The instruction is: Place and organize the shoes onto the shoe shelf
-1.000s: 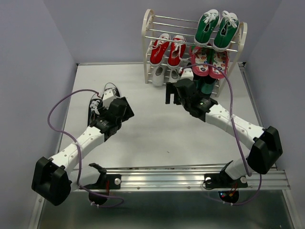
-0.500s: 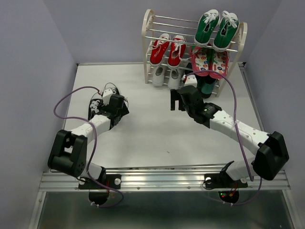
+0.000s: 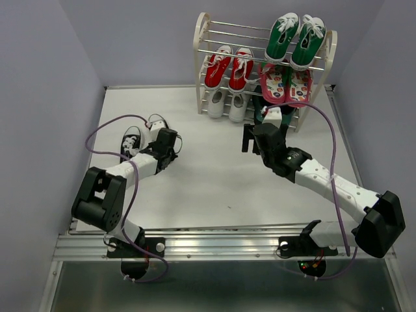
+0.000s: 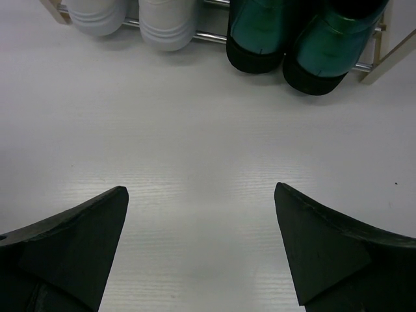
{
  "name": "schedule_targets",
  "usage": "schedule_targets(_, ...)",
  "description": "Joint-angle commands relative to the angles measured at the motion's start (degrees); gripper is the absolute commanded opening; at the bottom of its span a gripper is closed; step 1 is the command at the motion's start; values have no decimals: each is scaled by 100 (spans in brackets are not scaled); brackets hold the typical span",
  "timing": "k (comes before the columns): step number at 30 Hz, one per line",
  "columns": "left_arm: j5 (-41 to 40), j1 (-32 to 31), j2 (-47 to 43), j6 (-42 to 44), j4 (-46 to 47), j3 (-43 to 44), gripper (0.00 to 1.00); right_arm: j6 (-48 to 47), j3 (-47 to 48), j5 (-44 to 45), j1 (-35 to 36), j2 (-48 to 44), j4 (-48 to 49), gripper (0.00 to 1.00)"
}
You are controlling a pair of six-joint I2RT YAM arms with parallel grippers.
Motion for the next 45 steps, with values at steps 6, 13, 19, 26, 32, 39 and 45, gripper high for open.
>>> schedule_targets(6,525,-1740,-619,-618,793,-52,0,424,-399,213,-11,-154,109,100)
schedule_targets(13,438,-2602,32,-996,479,510,0,556,-592,161,-11,-206,109,100)
schedule_targets(19,359,-2971,173,-1163,3,818,36,706,-742,-129,-11,-128,109,100)
schedule_targets(26,200,-3227,-467,-1242,-621,898,99,618,-689,-1077,-11,57,153,100)
schedule_targets(32,-739,-3166,-1250,-1479,-1596,748,99,583,-619,-1632,111,276,389,100)
schedule_targets(39,-626,-1515,-2217,-1594,-1888,134,99,802,-110,-1633,745,1137,601,100)
schedule_targets(45,-336,-564,-2832,-1392,-1571,-254,99,1593,390,-816,1000,2078,768,100)
